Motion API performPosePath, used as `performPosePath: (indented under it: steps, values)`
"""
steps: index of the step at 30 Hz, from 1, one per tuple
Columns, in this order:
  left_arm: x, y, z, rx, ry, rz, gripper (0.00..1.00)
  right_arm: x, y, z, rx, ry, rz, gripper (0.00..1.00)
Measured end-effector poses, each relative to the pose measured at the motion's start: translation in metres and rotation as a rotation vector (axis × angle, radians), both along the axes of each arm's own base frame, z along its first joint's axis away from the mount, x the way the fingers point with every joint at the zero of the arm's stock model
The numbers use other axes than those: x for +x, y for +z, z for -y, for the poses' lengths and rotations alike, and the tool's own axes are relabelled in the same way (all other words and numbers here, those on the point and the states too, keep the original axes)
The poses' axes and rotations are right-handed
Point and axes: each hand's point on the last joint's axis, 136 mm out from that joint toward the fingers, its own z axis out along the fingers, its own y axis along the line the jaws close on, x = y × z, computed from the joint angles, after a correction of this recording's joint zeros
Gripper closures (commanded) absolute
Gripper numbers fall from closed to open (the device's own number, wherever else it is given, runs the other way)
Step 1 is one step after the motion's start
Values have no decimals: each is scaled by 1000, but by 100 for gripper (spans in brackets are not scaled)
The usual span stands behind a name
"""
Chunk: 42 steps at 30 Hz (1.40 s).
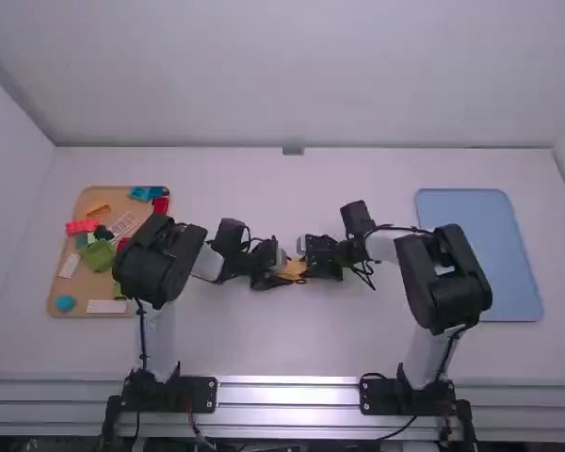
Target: Assemble lego blocks to make yellow taxi
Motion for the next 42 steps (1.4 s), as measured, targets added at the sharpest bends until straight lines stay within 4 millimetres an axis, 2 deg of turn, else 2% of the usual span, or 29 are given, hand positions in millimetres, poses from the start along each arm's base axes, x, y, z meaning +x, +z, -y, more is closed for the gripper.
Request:
performPosePath:
  steps: [2, 10, 12, 15, 17, 19, 20, 24, 27, 29, 31, 32, 33, 34, 36, 42]
  values:
    - [0, 0, 0, 0, 1, 0, 46, 6, 0, 0, -10, -23, 8, 86]
    - [5, 0, -2, 9, 21, 4, 46, 13, -1, 1, -15, -73, -11, 76]
    - [5, 0, -2, 9, 20, 3, 46, 12, -1, 1, -17, -73, -14, 72]
    - [5, 0, -2, 7, 18, 3, 46, 10, -1, 1, -21, -61, -8, 58]
    - [4, 0, -1, 4, 16, 1, 46, 12, -1, 0, -22, -59, 5, 44]
    - [3, 0, -1, 3, 12, 0, 46, 12, -1, -1, -26, -56, 7, 42]
    - [3, 0, 0, 3, 11, -1, 46, 13, -1, -1, -26, -56, 8, 37]
    - [2, 1, 1, 0, 6, -2, 46, 14, 2, -3, -21, -50, 15, 36]
    - [1, 1, 1, -3, 2, -3, 46, 17, 8, -4, 7, -47, 11, 40]
    - [1, 1, 1, -3, 2, -3, 47, 18, 16, -2, 46, -40, 4, 47]
    - [1, 1, 1, -3, 2, -3, 47, 15, 24, 6, 82, -31, -12, 66]
    - [1, 1, 2, -3, 1, -3, 47, 15, 24, 6, 84, -30, -13, 69]
    - [1, 1, 1, -3, 2, -3, 47, 14, 29, 10, 101, -27, -11, 85]
    - [1, 1, 2, -3, 2, -4, 47, 14, 30, 13, 107, -30, -14, 96]
    - [1, 1, 1, -3, 2, -3, 47, 15, 31, 16, 110, -36, -17, 100]
    - [1, 1, 1, -3, 2, -3, 48, 19, 26, 9, 84, -26, 30, 100]
